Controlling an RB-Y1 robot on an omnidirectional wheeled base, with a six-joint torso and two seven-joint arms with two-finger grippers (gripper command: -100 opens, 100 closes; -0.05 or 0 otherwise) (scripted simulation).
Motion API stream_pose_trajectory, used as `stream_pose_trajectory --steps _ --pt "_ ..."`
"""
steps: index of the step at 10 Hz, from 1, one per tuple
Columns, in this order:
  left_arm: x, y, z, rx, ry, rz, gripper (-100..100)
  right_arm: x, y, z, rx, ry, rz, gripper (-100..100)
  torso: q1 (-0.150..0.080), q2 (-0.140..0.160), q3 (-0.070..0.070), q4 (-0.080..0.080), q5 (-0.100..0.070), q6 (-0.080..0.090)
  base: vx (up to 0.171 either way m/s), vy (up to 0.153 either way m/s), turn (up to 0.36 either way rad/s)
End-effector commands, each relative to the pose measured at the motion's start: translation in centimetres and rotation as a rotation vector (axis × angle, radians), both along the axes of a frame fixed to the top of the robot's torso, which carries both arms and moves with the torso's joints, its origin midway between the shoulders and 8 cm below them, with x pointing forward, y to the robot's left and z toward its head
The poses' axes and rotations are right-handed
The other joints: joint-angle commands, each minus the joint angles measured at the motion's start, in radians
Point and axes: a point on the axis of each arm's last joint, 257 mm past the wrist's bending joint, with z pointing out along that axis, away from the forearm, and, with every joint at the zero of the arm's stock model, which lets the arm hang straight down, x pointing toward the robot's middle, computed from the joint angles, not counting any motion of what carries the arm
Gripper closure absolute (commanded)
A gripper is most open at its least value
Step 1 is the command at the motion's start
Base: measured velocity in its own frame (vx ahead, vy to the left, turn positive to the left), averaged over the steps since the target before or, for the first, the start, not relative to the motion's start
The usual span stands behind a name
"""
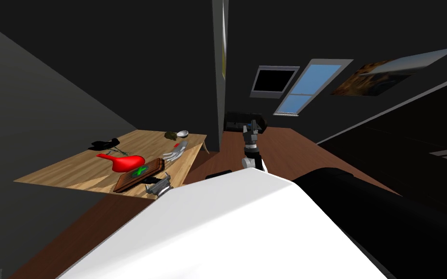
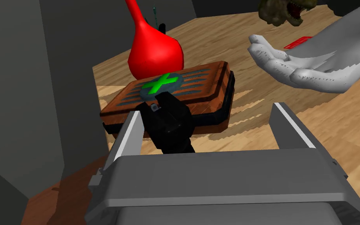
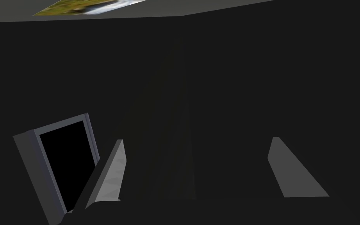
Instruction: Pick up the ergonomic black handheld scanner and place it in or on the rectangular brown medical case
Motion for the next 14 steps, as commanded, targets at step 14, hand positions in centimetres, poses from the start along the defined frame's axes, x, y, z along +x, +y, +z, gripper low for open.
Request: stream_pose_trajectory --steps 14 --pt "-10.9 2.4 -7.3 -0.257 -0.113 0.240 -100 0.0 0.0 0.0 0.000 0.000 0.000 0 0.003 0.003 0.002 0.001 0.001 0.000 0.060 0.041 -0.032"
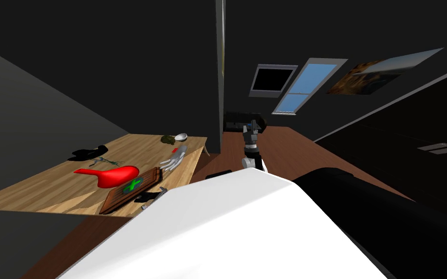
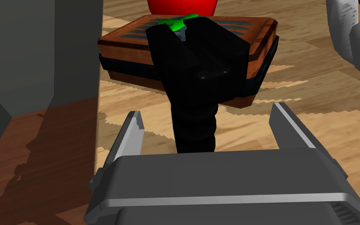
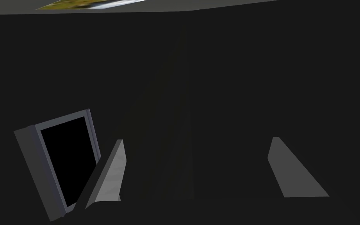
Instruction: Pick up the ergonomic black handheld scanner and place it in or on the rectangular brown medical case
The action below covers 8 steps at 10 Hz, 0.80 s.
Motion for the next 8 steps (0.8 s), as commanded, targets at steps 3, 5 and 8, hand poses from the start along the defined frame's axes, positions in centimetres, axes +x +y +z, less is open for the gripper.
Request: stream_pose_trajectory --steps 3,5,8 --pt "-0.3 0.2 -0.1 -0.001 -0.003 0.006 0 0.0 0.0 0.0 0.000 0.000 0.000 0 -0.002 0.002 0.001 0.000 0.000 0.000 0.007 0.015 -0.001" --pt "1.1 -0.2 0.1 0.000 -0.004 0.001 -100 0.0 0.0 0.0 0.000 0.000 0.000 0 -0.001 0.002 0.001 0.001 0.000 0.000 -0.011 0.047 0.024" --pt "2.4 -0.7 0.2 0.000 -0.004 -0.004 -100 0.0 0.0 0.0 0.000 0.000 0.000 0 0.001 0.003 0.002 0.001 0.000 0.000 -0.019 0.055 0.018"
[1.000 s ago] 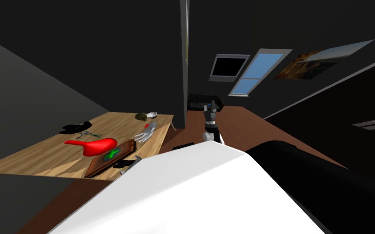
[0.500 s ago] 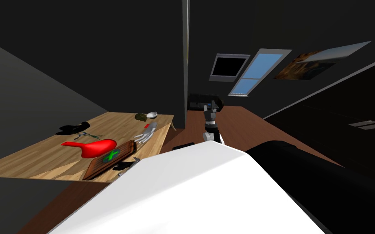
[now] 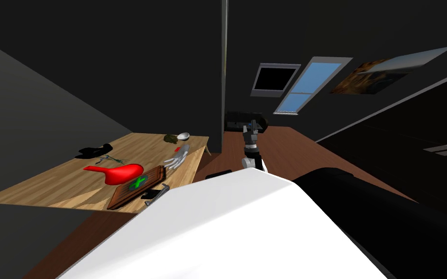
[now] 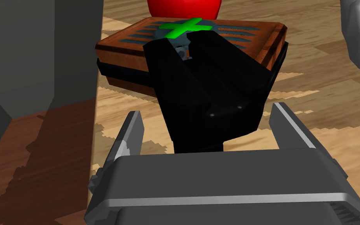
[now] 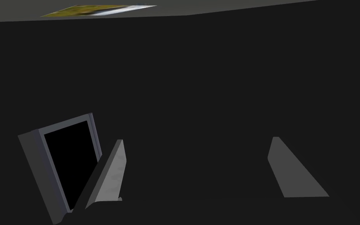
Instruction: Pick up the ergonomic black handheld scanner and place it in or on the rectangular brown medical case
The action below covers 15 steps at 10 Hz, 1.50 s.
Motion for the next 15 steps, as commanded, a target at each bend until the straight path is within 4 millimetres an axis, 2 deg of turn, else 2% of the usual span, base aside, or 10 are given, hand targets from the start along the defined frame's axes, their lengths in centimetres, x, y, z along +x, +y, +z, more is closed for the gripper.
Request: stream_pose_trajectory --steps 1,2,3,7,8,9,14,15 --pt "0.9 -0.3 0.0 -0.001 0.001 -0.003 -100 0.0 0.0 0.0 0.000 0.000 0.000 0 0.000 0.000 0.000 0.000 0.000 0.000 -0.023 0.042 0.024" --pt "0.5 -0.2 0.0 -0.001 0.000 -0.002 -100 0.0 0.0 0.0 0.000 0.000 0.000 0 0.000 0.000 0.000 0.000 0.000 0.000 -0.009 0.018 0.000" --pt "0.6 -0.2 0.0 0.000 0.001 -0.002 100 0.0 0.0 0.0 0.000 0.000 0.000 0 -0.002 -0.001 0.000 0.000 0.000 0.000 0.000 0.000 0.000" --pt "0.5 -0.2 0.0 0.001 0.002 -0.002 100 0.0 0.0 0.0 0.000 0.000 0.000 0 -0.003 -0.002 -0.001 0.000 0.000 0.000 0.000 0.000 0.000" --pt "0.5 -0.2 0.0 0.001 0.002 -0.002 0 0.0 0.0 0.0 0.000 0.000 0.000 0 -0.003 -0.002 -0.001 0.000 0.000 0.000 0.000 0.000 0.000" --pt "-0.1 0.1 0.0 0.001 0.000 0.001 100 0.0 0.0 0.0 0.000 0.000 0.000 0 -0.003 -0.002 -0.001 0.000 0.000 0.000 0.019 -0.030 -0.031" --pt "-2.5 0.9 -0.3 0.000 0.001 0.010 100 0.0 0.0 0.0 0.000 0.000 0.000 0 -0.007 -0.002 -0.002 -0.002 0.003 0.000 0.017 -0.052 -0.020" --pt "-2.0 1.0 -0.1 0.006 0.000 0.008 100 0.0 0.0 0.0 0.000 0.000 0.000 0 -0.007 -0.002 -0.002 -0.002 0.005 0.000 0.006 -0.028 0.002"
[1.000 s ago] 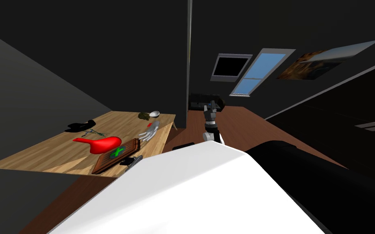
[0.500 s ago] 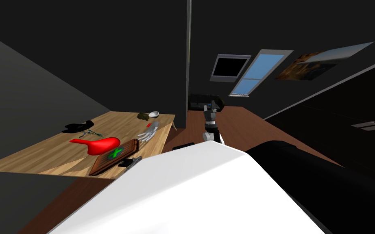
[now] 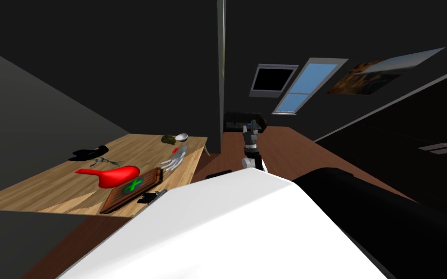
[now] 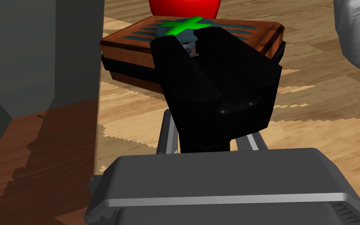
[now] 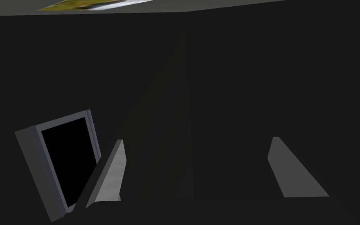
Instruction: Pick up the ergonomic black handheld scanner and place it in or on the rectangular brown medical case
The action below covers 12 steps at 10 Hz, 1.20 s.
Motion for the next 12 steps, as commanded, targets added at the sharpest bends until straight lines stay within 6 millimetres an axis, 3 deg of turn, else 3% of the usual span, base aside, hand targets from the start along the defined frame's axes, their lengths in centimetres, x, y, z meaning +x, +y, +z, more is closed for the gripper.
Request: stream_pose_trajectory --steps 1,2,8,12 --pt "0.0 0.0 0.0 0.000 0.000 0.000 0 0.0 0.0 0.0 0.000 0.000 0.000 0 0.000 0.000 0.000 0.000 0.000 0.000 0.001 -0.006 0.001" --pt "-0.4 -0.4 -0.8 -0.025 0.004 0.016 100 0.0 0.0 0.0 0.000 0.000 0.000 0 0.001 0.000 0.000 0.000 0.000 0.000 -0.037 -0.102 0.031" --pt "-2.9 0.9 -2.7 -0.111 0.004 0.122 100 0.0 0.0 0.0 0.000 0.000 0.000 0 -0.008 0.007 -0.001 -0.008 0.023 -0.006 -0.028 -0.182 0.075" --pt "-4.9 3.2 -3.3 -0.159 -0.011 0.200 100 0.0 0.0 0.0 0.000 0.000 0.000 0 0.005 0.008 -0.001 -0.011 0.032 -0.010 -0.015 -0.084 0.075"
